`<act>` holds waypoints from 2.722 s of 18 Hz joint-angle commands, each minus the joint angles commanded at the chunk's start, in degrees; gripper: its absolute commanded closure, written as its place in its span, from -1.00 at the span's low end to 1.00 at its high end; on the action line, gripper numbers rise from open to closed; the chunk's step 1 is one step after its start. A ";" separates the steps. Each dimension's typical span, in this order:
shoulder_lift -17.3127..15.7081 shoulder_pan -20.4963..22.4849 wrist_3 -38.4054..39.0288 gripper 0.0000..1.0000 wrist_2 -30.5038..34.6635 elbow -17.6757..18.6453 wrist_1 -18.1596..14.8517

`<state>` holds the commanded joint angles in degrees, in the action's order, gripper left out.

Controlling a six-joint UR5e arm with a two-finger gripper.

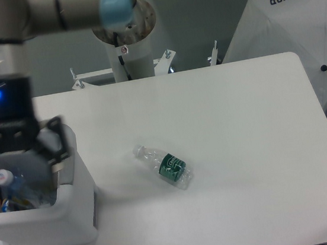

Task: Place the trash in the trash can
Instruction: 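Lift the red-labelled bottle and carry it over the white bin, then move the gripper over the green-labelled bottle and lower it, then close the gripper on the green-labelled bottle and lift it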

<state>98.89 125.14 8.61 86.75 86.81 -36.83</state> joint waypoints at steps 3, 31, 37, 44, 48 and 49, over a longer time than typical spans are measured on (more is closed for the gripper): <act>-3.26 4.40 0.09 -1.00 -0.43 9.57 -0.09; 16.25 12.23 3.43 -1.00 4.48 19.72 -1.05; 18.70 12.23 3.69 -1.00 5.98 18.93 -0.79; 19.59 12.14 3.69 -0.77 6.95 18.84 -0.79; 19.50 12.14 3.78 -0.59 6.77 19.19 -0.62; 19.50 12.14 3.78 -0.56 6.77 19.19 -0.70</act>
<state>118.39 137.29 12.39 93.52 106.00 -37.53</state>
